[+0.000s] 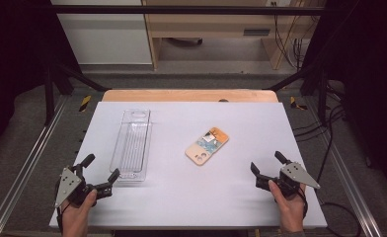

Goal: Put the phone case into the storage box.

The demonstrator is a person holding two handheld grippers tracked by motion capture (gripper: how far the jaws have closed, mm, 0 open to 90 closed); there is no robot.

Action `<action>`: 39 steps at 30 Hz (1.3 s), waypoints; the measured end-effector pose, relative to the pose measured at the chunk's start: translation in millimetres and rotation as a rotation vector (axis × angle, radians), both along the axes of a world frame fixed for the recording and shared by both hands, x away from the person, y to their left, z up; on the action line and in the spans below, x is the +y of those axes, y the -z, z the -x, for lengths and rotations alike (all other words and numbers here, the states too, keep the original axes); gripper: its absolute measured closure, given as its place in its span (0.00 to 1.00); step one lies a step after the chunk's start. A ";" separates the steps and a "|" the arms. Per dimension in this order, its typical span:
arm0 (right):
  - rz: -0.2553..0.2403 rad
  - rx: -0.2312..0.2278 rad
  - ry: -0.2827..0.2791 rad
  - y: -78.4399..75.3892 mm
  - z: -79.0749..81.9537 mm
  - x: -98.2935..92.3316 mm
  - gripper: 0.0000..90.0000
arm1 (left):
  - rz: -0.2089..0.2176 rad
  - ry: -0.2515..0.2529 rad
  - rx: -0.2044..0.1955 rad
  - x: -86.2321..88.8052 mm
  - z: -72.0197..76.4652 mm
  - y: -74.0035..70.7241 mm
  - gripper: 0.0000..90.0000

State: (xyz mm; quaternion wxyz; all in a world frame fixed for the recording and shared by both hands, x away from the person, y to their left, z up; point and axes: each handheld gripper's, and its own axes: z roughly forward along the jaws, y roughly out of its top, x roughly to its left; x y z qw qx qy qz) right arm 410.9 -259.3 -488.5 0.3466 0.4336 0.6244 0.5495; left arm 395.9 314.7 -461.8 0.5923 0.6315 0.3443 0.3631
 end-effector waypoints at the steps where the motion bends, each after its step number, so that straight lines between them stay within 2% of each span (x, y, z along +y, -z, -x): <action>1: 0.000 0.000 0.000 0.0 0.0 0.0 0.05 | 0.000 0.000 0.000 0.0 0.0 0.0 0.01; 7: -0.022 0.043 0.001 1.2 -0.3 1.3 0.05 | 0.009 -0.005 -0.001 2.1 0.2 0.0 0.01; 10: -0.033 0.076 -0.006 2.0 -0.9 3.2 0.06 | 0.000 -0.009 -0.001 2.9 0.7 0.2 0.01; 12: -0.030 0.105 -0.018 3.1 -1.8 5.7 0.06 | -0.002 -0.011 0.001 3.1 1.1 0.2 0.01; 14: -0.024 0.114 -0.023 3.1 -2.2 7.5 0.06 | -0.004 -0.013 0.001 3.2 1.4 0.3 0.01; 15: -0.005 0.141 -0.029 2.8 -3.9 11.0 0.06 | -0.010 -0.016 0.002 3.1 2.2 0.6 0.01; 18: 0.027 0.170 -0.058 0.4 -8.3 17.0 0.07 | -0.011 -0.017 0.000 2.6 3.0 0.6 0.01; 21: 0.099 0.204 -0.089 -2.7 -15.6 24.0 0.07 | -0.008 -0.015 0.001 2.8 2.6 0.7 0.01; 24: 0.125 0.245 -0.127 -10.9 -24.8 29.2 0.07 | -0.008 -0.015 0.005 3.1 1.6 1.1 0.01; 26: 0.151 0.253 -0.144 -17.9 -31.6 32.1 0.07 | -0.009 -0.013 0.005 2.7 1.3 1.0 0.01; 28: 0.171 0.267 -0.140 -25.0 -39.6 34.0 0.07 | -0.016 -0.015 0.005 2.0 1.4 1.0 0.01; 32: 0.175 0.322 -0.130 -35.8 -54.3 35.7 0.08 | -0.021 -0.013 0.005 1.5 2.2 0.5 0.01; 39: 0.261 0.378 -0.141 -48.6 -74.3 35.5 0.08 | -0.015 -0.012 0.007 1.8 2.5 0.5 0.01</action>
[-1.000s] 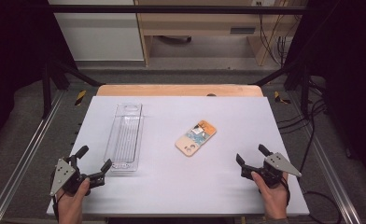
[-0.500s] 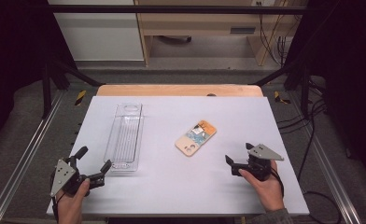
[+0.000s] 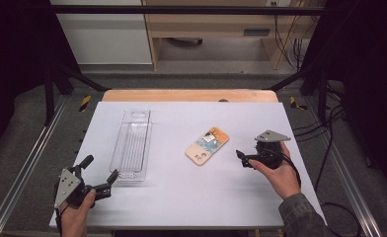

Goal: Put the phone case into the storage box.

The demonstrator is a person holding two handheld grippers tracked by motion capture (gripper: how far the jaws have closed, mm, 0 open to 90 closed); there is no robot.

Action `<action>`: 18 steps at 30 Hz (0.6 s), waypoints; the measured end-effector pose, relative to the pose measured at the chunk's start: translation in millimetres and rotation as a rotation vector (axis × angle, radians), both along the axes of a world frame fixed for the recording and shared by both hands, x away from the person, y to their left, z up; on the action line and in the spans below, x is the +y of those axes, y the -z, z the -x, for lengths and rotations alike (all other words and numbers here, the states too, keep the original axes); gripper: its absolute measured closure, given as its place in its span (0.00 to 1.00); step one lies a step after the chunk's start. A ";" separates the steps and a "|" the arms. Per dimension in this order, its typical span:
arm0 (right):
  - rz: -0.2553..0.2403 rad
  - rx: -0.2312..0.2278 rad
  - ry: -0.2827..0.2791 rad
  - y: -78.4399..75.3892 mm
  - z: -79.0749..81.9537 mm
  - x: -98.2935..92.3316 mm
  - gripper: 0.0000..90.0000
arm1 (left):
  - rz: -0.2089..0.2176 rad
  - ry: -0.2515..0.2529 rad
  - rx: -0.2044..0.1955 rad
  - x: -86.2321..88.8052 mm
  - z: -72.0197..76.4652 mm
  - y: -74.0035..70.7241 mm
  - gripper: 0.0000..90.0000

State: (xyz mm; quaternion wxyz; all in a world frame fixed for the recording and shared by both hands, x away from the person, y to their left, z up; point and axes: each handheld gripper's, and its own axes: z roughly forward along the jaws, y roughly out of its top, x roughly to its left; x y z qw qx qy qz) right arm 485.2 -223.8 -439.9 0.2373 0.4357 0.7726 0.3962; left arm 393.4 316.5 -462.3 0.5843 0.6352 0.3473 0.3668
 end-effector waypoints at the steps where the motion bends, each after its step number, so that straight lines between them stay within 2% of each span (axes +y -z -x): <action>1: 0.009 0.011 -0.003 -2.0 -2.7 0.4 0.08 | 0.002 0.000 0.001 0.4 -0.1 0.1 0.01; 7: 0.055 0.041 -0.023 -12.2 -21.4 1.8 0.10 | 0.017 0.001 0.004 2.2 -0.3 0.1 0.01; 18: 0.097 0.074 0.005 -15.0 -59.1 10.3 0.09 | 0.019 0.005 0.008 1.7 -0.7 0.6 0.01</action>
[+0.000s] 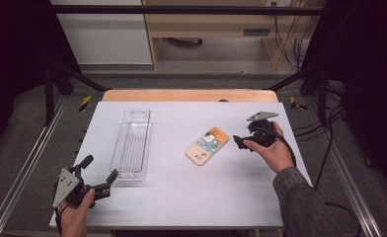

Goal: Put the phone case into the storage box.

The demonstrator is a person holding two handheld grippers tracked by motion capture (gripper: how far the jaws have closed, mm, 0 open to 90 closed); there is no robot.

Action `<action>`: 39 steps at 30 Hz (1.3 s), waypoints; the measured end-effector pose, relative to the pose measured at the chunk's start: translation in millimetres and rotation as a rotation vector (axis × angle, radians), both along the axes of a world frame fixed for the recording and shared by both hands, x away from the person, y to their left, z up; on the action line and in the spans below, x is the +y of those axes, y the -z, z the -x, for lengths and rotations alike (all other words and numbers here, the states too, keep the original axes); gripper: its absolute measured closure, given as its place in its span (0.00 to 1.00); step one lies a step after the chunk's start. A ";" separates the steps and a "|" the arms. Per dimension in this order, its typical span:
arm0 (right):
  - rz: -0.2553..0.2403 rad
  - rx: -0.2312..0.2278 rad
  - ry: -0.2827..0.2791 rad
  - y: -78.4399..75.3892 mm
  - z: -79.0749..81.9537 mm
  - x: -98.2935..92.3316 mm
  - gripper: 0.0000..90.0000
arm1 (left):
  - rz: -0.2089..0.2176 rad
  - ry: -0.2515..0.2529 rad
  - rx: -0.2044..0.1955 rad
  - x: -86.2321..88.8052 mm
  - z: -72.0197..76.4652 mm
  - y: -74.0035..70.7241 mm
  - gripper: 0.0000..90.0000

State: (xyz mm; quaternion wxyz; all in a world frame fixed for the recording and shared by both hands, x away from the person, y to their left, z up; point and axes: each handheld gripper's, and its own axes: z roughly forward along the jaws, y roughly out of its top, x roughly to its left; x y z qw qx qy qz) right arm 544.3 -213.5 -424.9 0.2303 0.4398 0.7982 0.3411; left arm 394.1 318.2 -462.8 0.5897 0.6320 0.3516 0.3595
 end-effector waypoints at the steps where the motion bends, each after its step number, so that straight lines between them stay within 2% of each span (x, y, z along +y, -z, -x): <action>1: 0.005 0.003 0.004 0.5 -2.6 1.9 0.09 | 0.001 0.000 0.000 -0.1 -0.1 0.0 0.01; 5: 0.020 0.009 0.009 3.2 -9.8 7.4 0.09 | 0.001 0.002 0.000 -0.1 -0.1 0.0 0.01; 6: 0.036 0.017 0.012 5.1 -14.3 11.1 0.10 | 0.002 0.003 0.000 -0.1 -0.2 0.1 0.01; 11: 0.040 0.002 0.046 13.2 -22.9 16.8 0.13 | 0.005 0.002 0.002 0.4 -0.3 -0.1 0.01; 23: -0.047 -0.019 0.139 24.3 -41.3 14.3 0.22 | 0.009 0.002 0.004 0.5 -0.9 0.1 0.01; 31: -0.078 -0.030 0.144 32.4 -46.9 16.5 0.46 | 0.008 0.001 0.005 0.4 -1.1 0.3 0.01; 39: -0.089 -0.041 0.146 39.7 -52.8 19.4 0.56 | 0.011 0.000 0.005 0.9 -1.2 0.3 0.01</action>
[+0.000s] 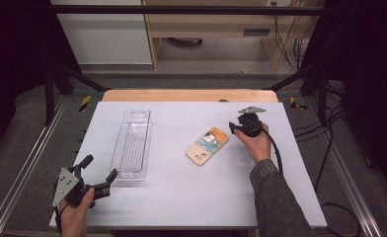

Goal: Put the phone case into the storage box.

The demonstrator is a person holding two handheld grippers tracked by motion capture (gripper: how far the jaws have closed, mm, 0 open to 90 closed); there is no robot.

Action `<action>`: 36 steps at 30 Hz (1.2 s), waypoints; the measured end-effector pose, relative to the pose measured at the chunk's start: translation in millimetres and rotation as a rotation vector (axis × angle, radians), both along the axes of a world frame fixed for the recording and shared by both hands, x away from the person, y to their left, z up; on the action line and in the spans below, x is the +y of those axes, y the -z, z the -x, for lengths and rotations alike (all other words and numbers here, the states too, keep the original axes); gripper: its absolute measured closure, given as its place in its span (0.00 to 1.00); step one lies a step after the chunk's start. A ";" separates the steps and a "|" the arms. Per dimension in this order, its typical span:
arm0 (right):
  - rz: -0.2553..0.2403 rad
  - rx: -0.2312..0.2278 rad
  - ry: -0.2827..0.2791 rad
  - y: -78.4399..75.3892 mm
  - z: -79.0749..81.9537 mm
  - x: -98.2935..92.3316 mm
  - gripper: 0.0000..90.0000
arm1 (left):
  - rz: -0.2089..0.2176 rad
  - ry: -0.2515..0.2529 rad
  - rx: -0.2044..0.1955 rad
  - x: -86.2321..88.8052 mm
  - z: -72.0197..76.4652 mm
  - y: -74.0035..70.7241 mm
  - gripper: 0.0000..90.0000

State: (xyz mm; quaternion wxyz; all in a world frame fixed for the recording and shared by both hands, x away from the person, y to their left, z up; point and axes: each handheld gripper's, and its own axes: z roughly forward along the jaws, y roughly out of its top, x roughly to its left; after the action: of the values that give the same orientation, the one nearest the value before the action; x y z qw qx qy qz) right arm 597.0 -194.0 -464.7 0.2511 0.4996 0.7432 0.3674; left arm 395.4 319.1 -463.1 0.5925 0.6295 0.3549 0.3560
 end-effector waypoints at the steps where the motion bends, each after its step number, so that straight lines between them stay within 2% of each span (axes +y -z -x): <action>1: -0.002 -0.002 0.002 0.8 -0.7 -0.3 0.57 | 0.000 0.000 0.000 -0.1 0.0 0.0 0.01; 7: -0.016 -0.011 0.006 4.5 -3.9 -1.7 0.64 | -0.001 0.001 0.000 -0.3 0.0 -0.1 0.01; 12: -0.024 -0.011 -0.002 7.5 -5.9 -0.6 0.73 | -0.001 0.002 0.000 -0.4 0.0 -0.1 0.01; 20: -0.019 0.026 -0.059 17.2 -6.8 8.3 0.90 | -0.001 0.001 -0.002 -0.3 0.2 -0.3 0.01; 25: -0.013 0.032 -0.100 22.1 -7.2 13.9 0.99 | -0.006 0.000 -0.007 -0.2 0.5 -0.5 0.01; 36: 0.023 0.039 -0.128 31.1 -8.9 21.9 1.00 | -0.004 0.000 -0.005 -0.3 0.5 -0.5 0.01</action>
State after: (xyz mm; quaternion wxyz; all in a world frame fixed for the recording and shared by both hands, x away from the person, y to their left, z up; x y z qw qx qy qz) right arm 606.0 -172.1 -495.8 0.2181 0.4551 0.7826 0.3644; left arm 394.9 318.8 -462.6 0.5921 0.6299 0.3528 0.3581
